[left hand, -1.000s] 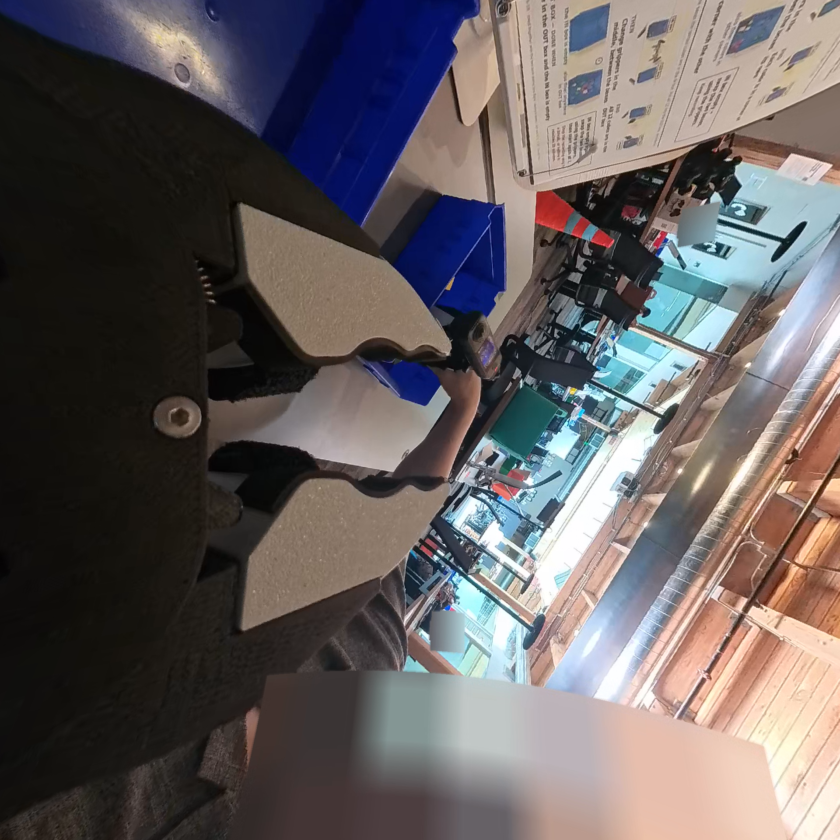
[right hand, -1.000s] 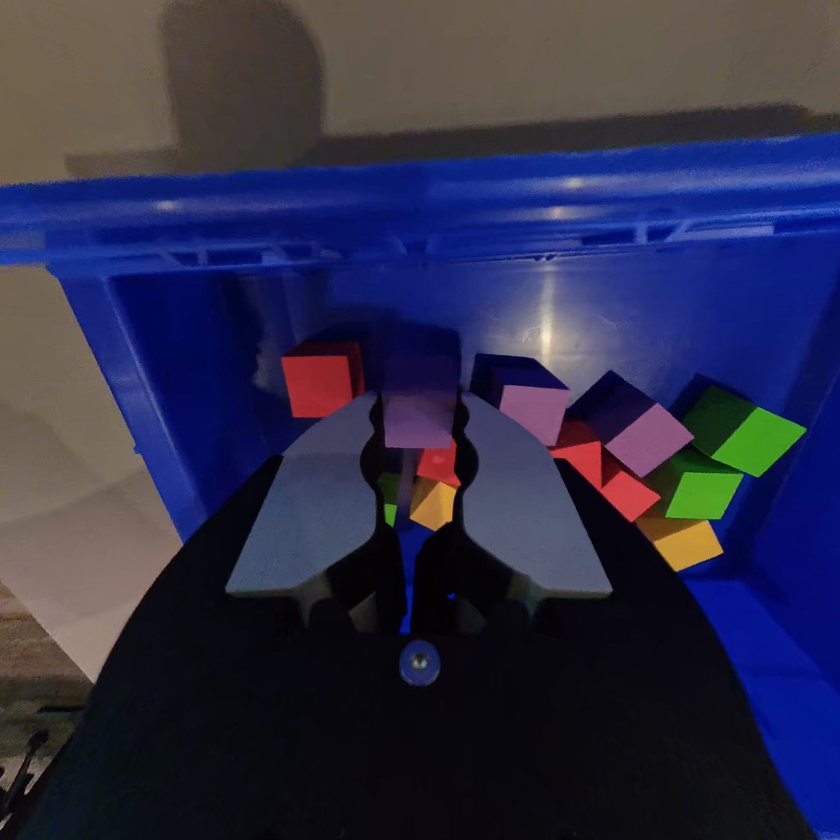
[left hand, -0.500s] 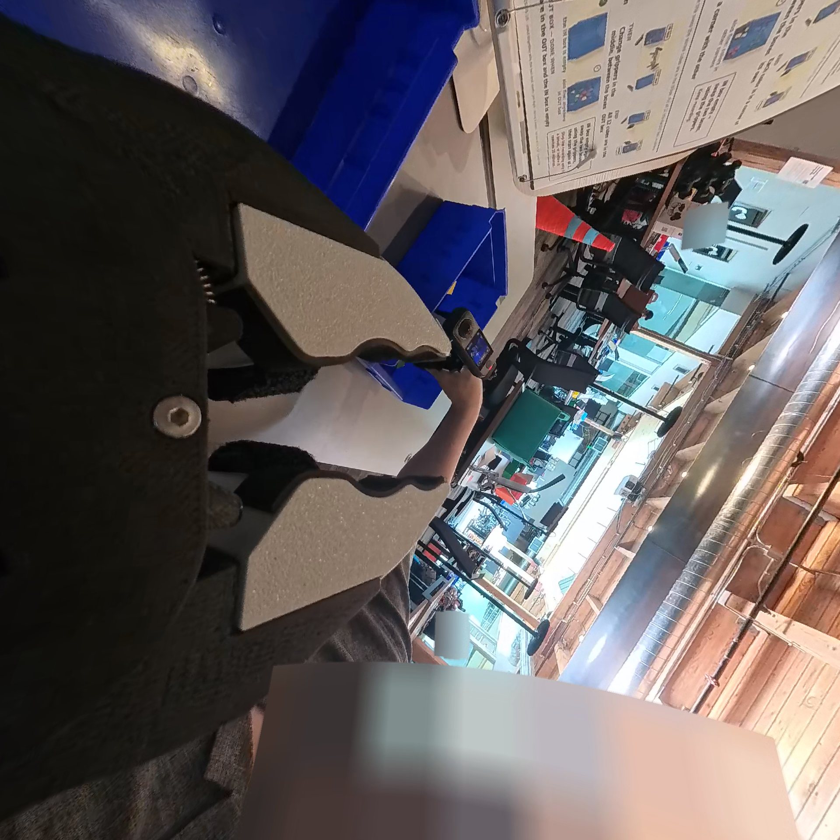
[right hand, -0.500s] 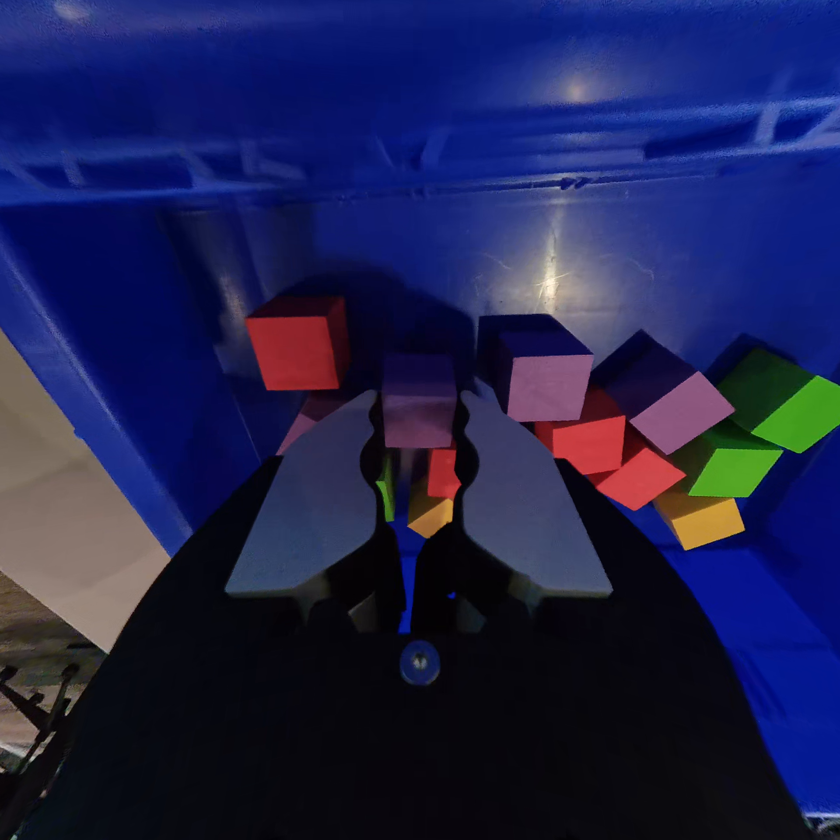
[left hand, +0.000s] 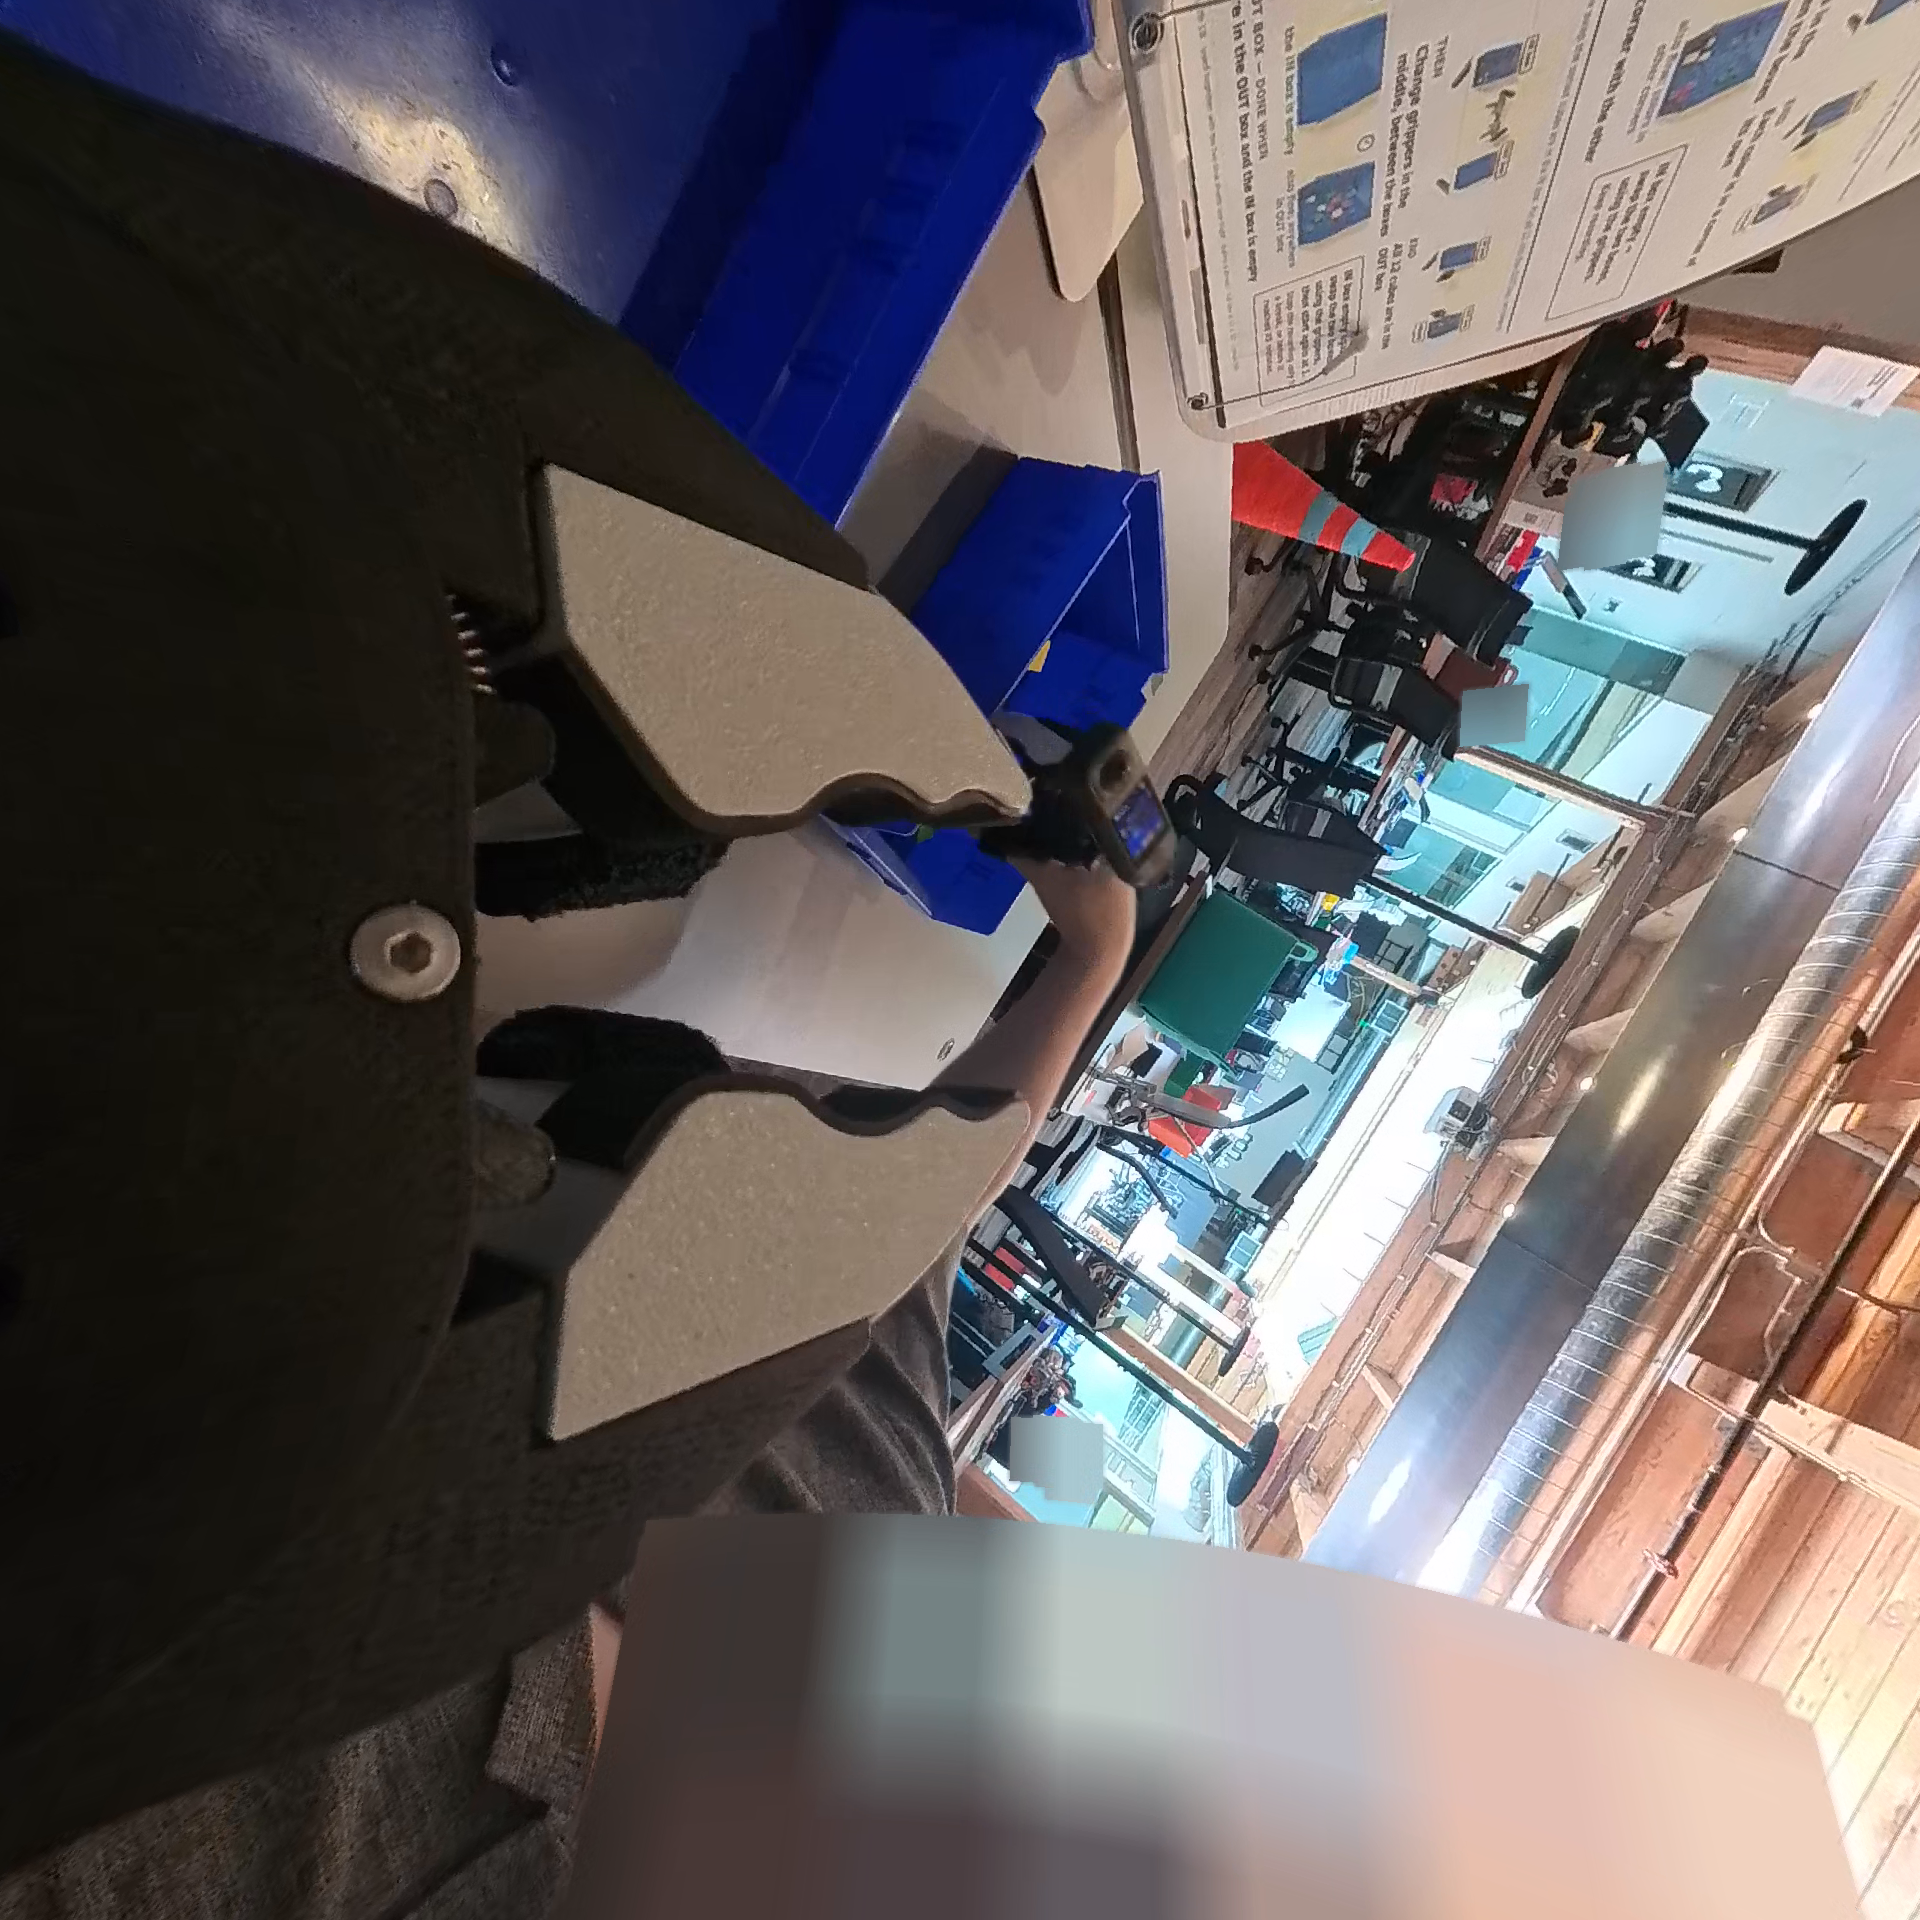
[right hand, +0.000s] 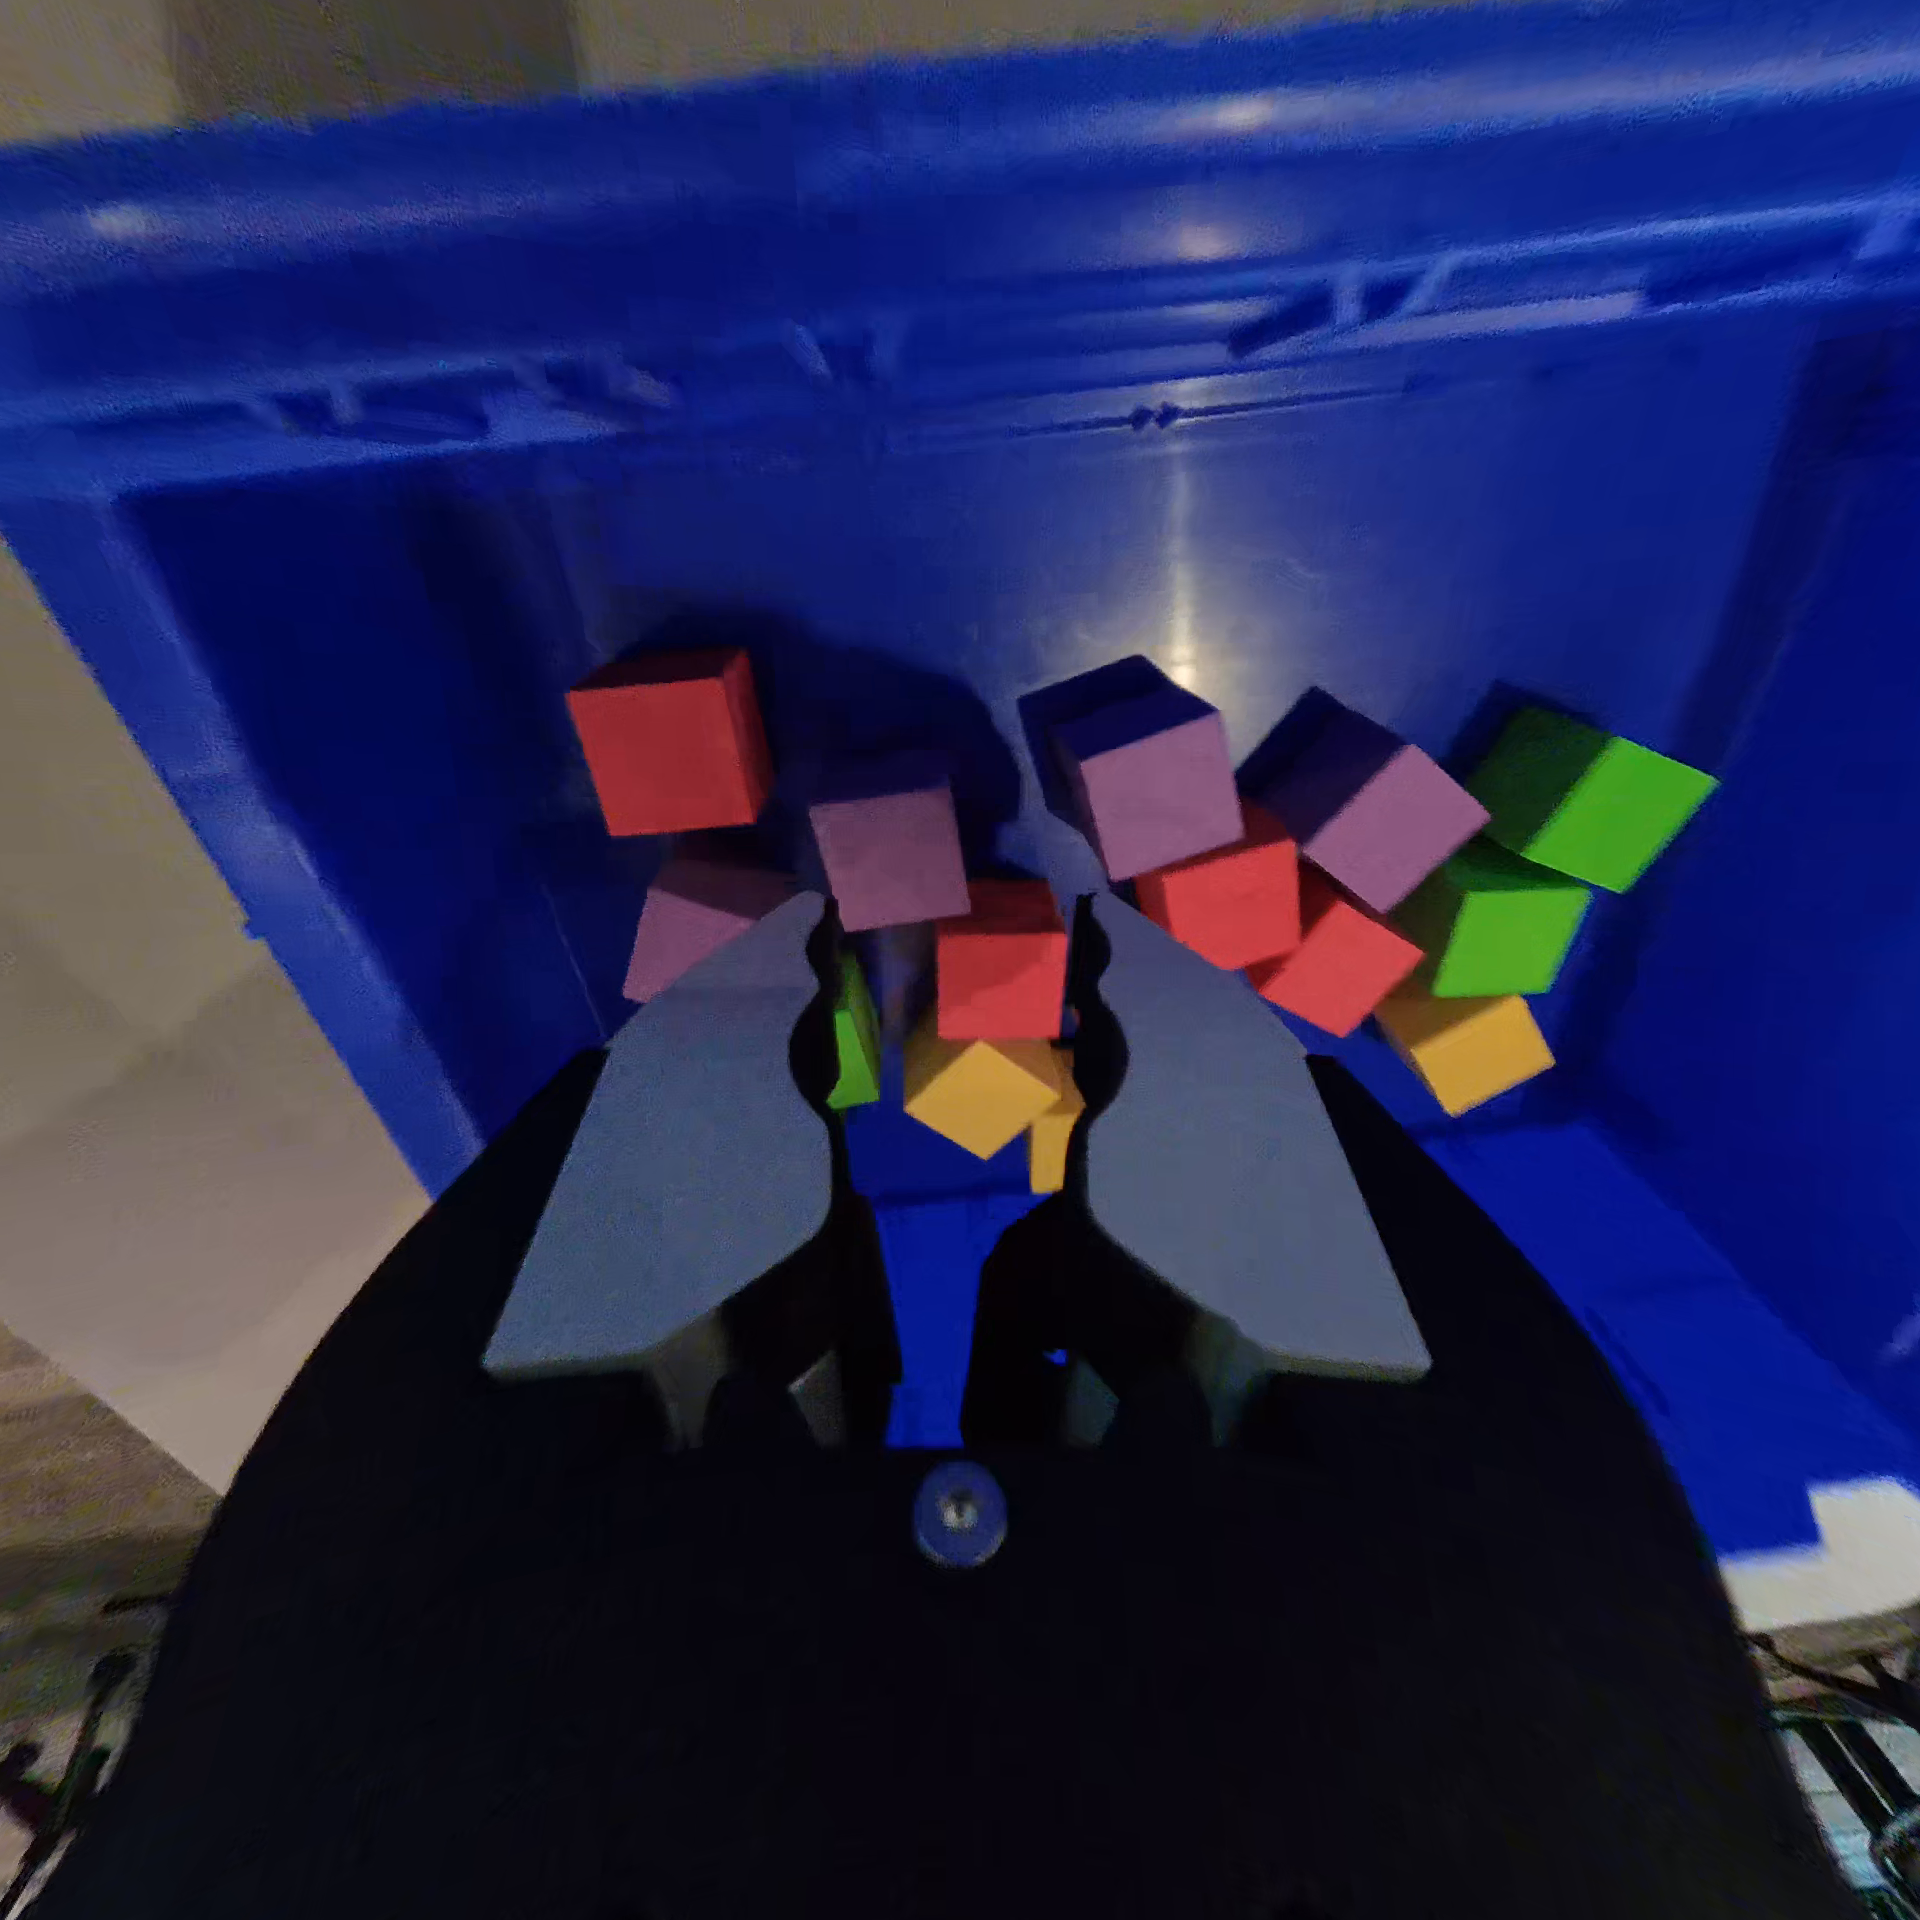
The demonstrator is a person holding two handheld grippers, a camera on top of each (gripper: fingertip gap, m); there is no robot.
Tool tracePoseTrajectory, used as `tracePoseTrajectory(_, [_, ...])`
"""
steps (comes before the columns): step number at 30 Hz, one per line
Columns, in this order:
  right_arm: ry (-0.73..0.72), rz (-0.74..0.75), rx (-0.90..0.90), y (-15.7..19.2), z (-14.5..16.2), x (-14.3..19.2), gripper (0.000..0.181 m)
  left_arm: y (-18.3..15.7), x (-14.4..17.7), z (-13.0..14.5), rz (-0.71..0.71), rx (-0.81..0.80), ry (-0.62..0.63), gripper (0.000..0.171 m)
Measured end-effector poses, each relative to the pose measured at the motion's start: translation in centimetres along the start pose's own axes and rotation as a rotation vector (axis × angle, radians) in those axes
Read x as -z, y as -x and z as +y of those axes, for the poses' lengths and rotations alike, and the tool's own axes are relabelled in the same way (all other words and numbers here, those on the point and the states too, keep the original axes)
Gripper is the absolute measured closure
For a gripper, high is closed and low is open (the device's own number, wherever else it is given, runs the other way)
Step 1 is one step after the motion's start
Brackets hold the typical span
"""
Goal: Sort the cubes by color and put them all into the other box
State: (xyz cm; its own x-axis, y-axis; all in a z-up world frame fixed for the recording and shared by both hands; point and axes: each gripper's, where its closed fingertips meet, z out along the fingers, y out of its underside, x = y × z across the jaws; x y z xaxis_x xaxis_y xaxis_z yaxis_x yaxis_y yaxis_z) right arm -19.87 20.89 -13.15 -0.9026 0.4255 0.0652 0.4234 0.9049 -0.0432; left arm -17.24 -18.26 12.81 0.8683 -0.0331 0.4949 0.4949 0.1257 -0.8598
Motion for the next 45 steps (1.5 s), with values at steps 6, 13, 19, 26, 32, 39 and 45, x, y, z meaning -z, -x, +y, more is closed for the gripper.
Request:
tracePoseTrajectory(6, [-0.209, 0.243, 0.011, -0.7, -1.7, 8.3, 0.139, 1.2, -0.8, 1.1, -0.088, -0.020, 0.066, 0.123])
tracePoseTrajectory(13, [-0.617, 0.643, 0.039, 2.6, -3.8, 22.0, 0.140, 0.7, -1.4, 1.0, -0.120, -0.054, 0.068, 0.122])
tracePoseTrajectory(19, [-0.827, 0.793, 0.031, 9.1, -4.5, 24.9, 0.131, -0.3, -2.3, 1.5, -0.132, -0.079, 0.098, 0.122])
tracePoseTrajectory(26, [-1.035, 0.984, -0.080, 13.1, -5.4, 25.3, 0.123, -0.6, -4.0, 2.0, -0.210, -0.136, 0.114, 0.116])
tracePoseTrajectory(32, [-1.185, 1.117, -0.271, 14.5, -4.1, 23.7, 0.126, -0.5, -5.2, 1.9, -0.310, -0.201, 0.058, 0.099])
tracePoseTrajectory(39, [-1.228, 1.212, -0.425, 15.2, -2.6, 20.5, 0.131, 2.1, -4.4, 2.9, -0.479, -0.174, -0.174, 0.097])
tracePoseTrajectory(45, [-1.324, 1.122, -0.550, 14.0, -2.9, 21.3, 0.141, 4.9, -3.2, 4.4, -0.679, -0.206, -0.204, 0.087])
